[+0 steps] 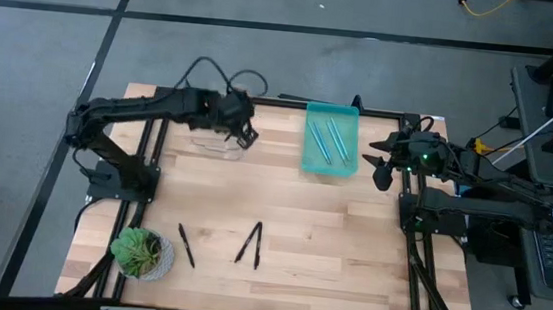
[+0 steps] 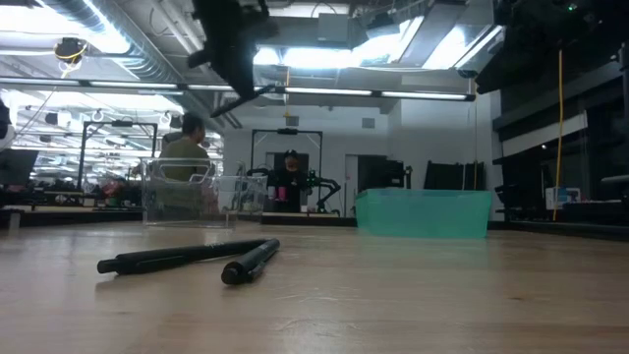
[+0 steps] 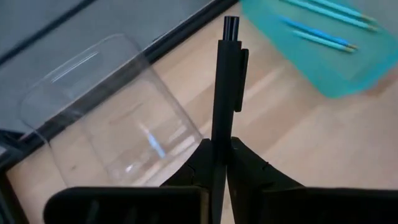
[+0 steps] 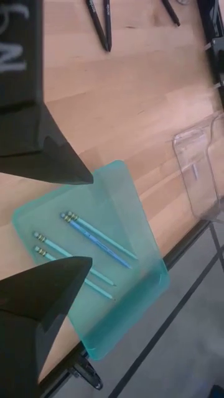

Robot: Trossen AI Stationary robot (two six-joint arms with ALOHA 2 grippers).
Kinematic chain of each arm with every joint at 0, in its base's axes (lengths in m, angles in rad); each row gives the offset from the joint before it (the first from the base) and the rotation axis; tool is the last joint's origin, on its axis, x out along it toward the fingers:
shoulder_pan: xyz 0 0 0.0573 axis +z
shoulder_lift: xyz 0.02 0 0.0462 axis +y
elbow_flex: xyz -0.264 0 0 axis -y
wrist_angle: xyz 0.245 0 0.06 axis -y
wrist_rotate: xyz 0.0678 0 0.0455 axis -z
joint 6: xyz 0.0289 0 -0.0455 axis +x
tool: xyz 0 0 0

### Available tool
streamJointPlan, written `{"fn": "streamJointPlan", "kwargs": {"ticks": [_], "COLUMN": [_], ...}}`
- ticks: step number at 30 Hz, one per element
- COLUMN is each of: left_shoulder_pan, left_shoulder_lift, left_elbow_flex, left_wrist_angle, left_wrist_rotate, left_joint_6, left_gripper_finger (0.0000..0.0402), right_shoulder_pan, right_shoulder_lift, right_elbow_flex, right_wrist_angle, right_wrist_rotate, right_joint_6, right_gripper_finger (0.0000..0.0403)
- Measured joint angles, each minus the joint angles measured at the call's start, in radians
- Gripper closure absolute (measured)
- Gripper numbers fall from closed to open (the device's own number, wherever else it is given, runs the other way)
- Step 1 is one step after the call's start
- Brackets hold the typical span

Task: Sort pens & pencils
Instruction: Put the black pen into the transparent bin

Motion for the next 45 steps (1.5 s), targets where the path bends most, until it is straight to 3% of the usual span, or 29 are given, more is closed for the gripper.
{"fn": "streamJointPlan", "kwargs": {"ticks": [10,16,23,29,34,41,45], "left_shoulder_pan": [0.235,0.289,0.314,0.313,0.314,0.257,0.126], "left_shoulder_lift": [0.012,0.013,0.014,0.014,0.013,-0.029,-0.074], "left_elbow_flex": [-0.022,-0.127,-0.203,-0.207,-0.207,-0.206,-0.206], "left_wrist_angle": [0.026,0.14,0.172,0.158,0.158,0.184,0.214], "left_wrist_rotate": [0.101,0.211,0.232,0.198,0.207,0.525,0.579], "left_joint_6": [0.037,0.032,0.005,0.003,-0.023,-0.142,-0.185], "left_gripper_finger": [0.0385,0.0385,0.0376,0.0284,0.0245,0.0244,0.0244], "right_shoulder_pan": [0.0,0.0,0.0,0.0,0.0,0.0,0.0], "right_shoulder_lift": [0.0,0.0,0.0,0.0,0.0,0.0,0.0], "right_elbow_flex": [0.0,0.0,0.0,0.0,0.0,0.0,0.0], "right_wrist_angle": [0.009,0.009,0.01,0.01,0.009,0.008,0.008], "right_wrist_rotate": [0.0,0.0,0.0,0.0,0.0,0.0,0.001], "right_joint_6": [0.007,0.007,0.009,0.009,0.009,0.008,0.008], "right_gripper_finger": [0.0201,0.0201,0.0201,0.0201,0.0201,0.0201,0.0201]}}
